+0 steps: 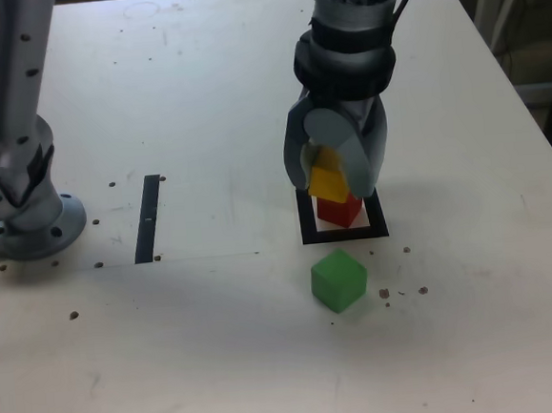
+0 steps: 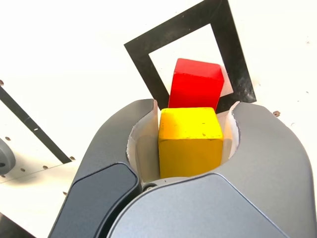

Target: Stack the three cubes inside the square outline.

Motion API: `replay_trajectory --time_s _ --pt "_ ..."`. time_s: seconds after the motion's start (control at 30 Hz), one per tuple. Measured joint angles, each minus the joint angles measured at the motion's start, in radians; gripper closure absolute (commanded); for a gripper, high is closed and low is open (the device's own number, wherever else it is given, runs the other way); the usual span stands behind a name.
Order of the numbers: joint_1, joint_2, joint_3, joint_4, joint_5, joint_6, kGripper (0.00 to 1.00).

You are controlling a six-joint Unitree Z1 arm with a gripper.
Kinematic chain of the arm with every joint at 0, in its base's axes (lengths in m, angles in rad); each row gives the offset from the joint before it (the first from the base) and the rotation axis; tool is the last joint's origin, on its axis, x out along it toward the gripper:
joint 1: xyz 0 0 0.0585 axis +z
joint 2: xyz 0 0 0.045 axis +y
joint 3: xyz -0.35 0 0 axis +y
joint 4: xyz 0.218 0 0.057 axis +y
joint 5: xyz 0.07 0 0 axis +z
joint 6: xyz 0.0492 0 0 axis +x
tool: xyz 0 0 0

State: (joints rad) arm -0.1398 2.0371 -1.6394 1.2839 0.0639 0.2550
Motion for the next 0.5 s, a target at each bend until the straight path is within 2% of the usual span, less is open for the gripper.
replay_trajectory --time_s 0.5 --pt "0.033 0.006 0.016 -0.038 0.01 0.012 0.85"
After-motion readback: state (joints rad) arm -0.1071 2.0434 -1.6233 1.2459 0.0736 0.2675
